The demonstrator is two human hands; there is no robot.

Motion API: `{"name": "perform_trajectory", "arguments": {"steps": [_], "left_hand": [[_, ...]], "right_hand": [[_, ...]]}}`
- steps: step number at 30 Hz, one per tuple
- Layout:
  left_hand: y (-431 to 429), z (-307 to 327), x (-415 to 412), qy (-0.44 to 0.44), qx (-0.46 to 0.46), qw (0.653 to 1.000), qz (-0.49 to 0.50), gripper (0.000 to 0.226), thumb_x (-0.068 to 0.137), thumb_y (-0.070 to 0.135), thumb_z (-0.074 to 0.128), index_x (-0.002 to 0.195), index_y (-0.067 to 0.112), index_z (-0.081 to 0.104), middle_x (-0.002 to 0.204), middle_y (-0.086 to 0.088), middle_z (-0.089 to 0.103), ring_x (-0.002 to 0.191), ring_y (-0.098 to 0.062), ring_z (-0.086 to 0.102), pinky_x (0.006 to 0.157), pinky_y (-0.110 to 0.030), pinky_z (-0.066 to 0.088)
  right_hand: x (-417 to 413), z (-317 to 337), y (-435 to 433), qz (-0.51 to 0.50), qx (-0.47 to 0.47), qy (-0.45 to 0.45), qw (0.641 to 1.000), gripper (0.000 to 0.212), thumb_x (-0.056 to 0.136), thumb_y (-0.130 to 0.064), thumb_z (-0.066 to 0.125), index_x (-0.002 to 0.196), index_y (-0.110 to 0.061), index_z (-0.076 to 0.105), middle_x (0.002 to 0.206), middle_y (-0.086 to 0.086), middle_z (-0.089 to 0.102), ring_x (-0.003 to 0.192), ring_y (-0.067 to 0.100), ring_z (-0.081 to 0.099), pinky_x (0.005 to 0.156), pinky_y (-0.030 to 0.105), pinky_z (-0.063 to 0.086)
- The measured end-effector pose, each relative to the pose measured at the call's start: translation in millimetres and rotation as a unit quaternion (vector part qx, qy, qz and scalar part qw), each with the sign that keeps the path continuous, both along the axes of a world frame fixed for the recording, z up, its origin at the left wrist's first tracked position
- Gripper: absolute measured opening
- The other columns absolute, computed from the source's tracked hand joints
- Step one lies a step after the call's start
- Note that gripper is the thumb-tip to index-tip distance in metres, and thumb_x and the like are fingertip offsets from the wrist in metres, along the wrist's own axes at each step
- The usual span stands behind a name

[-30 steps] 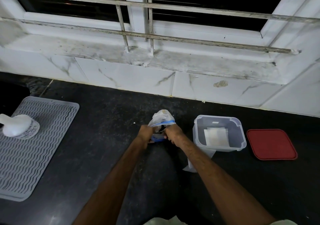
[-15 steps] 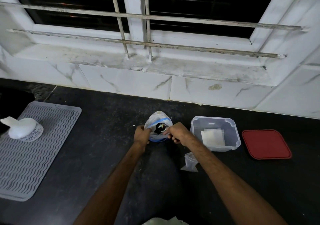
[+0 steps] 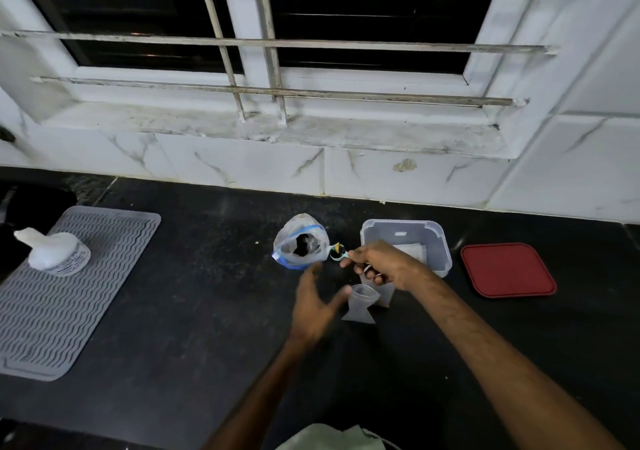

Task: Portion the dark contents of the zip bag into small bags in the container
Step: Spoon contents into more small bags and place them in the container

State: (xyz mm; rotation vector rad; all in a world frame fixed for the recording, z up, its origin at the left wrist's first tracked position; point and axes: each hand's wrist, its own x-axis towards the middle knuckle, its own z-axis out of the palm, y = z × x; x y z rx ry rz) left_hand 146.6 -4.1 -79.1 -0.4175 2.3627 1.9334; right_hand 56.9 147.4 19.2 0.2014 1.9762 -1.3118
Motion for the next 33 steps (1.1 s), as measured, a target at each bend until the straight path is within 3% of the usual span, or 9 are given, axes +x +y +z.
{"name": "perform_trajectory", "arguments": {"steps": [3,6,9,13,17,21,25,29,33], "left_hand": [[39,-25,2,-0.102,-0.011,0.994,-0.036,0.114,0.049,0.062,0.084,0.143,0.022,0.035,0.139,0.007,0.047,0.127,-0.013,0.05,0.106,-0.04,0.046],[62,-37,-2,-0.102,-0.082,0.991,-0.001,0.084,0.052,0.058,0.082,0.122,0.022,0.055,0.119,0.003,0.06,0.109,-0.013,0.059,0.095,-0.041,0.053],[75,-36,-6,-0.086,-0.098,0.991,0.013,0.066,0.063,0.055,0.08,0.115,0.018,0.061,0.115,0.0,0.062,0.107,-0.015,0.059,0.093,-0.041,0.052],[81,-20,-1,-0.053,-0.086,0.994,0.034,0.044,0.072,0.038,0.08,0.107,0.019,0.061,0.111,-0.001,0.06,0.1,-0.015,0.06,0.089,-0.039,0.053],[81,-19,3,-0.052,-0.076,0.995,0.035,0.039,0.077,0.036,0.078,0.109,0.024,0.058,0.113,0.002,0.06,0.101,-0.013,0.06,0.092,-0.037,0.053],[82,-18,6,-0.064,-0.04,0.996,0.042,0.046,0.082,0.037,0.073,0.122,0.025,0.054,0.119,0.004,0.062,0.105,-0.01,0.062,0.095,-0.039,0.054],[77,-17,6,-0.038,-0.03,0.998,0.038,0.039,0.082,0.032,0.073,0.117,0.031,0.055,0.116,0.005,0.063,0.103,-0.01,0.063,0.092,-0.037,0.055],[68,-18,3,-0.029,-0.03,0.999,0.024,0.043,0.078,0.032,0.079,0.114,0.029,0.057,0.113,0.006,0.065,0.101,-0.008,0.064,0.089,-0.032,0.056],[59,-25,1,-0.031,-0.029,0.999,-0.003,0.05,0.073,0.028,0.082,0.117,0.031,0.056,0.114,0.011,0.065,0.103,-0.002,0.063,0.084,-0.019,0.052]], "right_hand": [[16,-2,30,0.032,0.031,0.035,0.998,0.028,0.099,-0.023,0.05,0.095,-0.009,0.074,0.057,-0.006,0.052,0.045,0.004,0.036,0.041,0.016,0.027],[28,-10,48,0.055,0.074,0.069,0.993,0.024,0.093,-0.014,0.053,0.093,-0.007,0.076,0.055,-0.002,0.054,0.04,0.005,0.037,0.039,0.017,0.028],[35,-20,53,0.086,0.125,0.103,0.983,0.026,0.084,-0.004,0.049,0.085,-0.003,0.075,0.059,0.006,0.062,0.039,0.009,0.047,0.04,0.018,0.035],[37,-31,53,0.153,0.19,0.177,0.953,0.016,0.066,-0.017,0.055,0.062,-0.012,0.07,0.068,0.006,0.072,0.068,0.022,0.068,0.072,0.036,0.057],[43,-27,52,0.222,0.311,0.286,0.879,0.02,0.085,-0.027,0.057,0.092,-0.015,0.072,0.094,0.006,0.071,0.09,0.025,0.066,0.074,0.032,0.049],[52,-25,44,0.305,0.365,0.375,0.796,0.025,0.096,-0.021,0.049,0.111,-0.01,0.065,0.118,0.011,0.062,0.111,0.027,0.053,0.09,0.037,0.045],[58,-26,41,0.337,0.382,0.409,0.757,0.032,0.092,-0.014,0.054,0.124,-0.012,0.058,0.128,0.009,0.049,0.121,0.025,0.04,0.095,0.04,0.042],[62,-33,45,0.296,0.371,0.415,0.776,0.033,0.092,-0.017,0.055,0.124,-0.014,0.057,0.128,0.006,0.048,0.118,0.023,0.042,0.094,0.038,0.042],[59,-41,49,0.185,0.312,0.39,0.846,0.03,0.1,-0.028,0.045,0.111,-0.011,0.067,0.11,0.007,0.056,0.103,0.022,0.052,0.087,0.036,0.046]]}}
